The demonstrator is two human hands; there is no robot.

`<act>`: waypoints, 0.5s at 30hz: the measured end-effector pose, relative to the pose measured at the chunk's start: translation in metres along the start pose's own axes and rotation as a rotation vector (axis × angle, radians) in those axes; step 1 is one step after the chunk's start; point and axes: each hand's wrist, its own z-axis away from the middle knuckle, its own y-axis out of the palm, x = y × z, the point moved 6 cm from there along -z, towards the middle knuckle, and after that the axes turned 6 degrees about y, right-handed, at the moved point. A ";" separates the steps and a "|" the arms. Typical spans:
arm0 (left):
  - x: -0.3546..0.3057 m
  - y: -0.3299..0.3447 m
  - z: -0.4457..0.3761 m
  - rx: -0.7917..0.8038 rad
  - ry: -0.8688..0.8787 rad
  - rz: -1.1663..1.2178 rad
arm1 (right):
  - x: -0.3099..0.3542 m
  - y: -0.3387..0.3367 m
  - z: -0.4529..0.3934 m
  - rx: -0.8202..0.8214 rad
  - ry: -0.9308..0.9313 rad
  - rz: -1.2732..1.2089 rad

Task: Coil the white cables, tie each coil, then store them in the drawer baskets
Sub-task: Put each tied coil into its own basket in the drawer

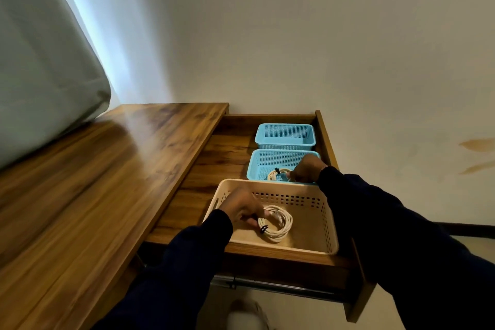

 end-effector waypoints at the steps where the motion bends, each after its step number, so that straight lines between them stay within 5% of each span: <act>1: 0.001 0.000 -0.001 0.003 -0.014 -0.003 | 0.001 0.000 -0.001 -0.006 -0.001 0.009; 11: -0.006 -0.002 0.008 0.036 0.000 -0.087 | 0.015 -0.016 0.016 -0.148 -0.193 0.172; 15: -0.025 -0.023 0.015 -0.052 0.165 -0.142 | 0.049 -0.033 0.039 -0.235 -0.303 0.126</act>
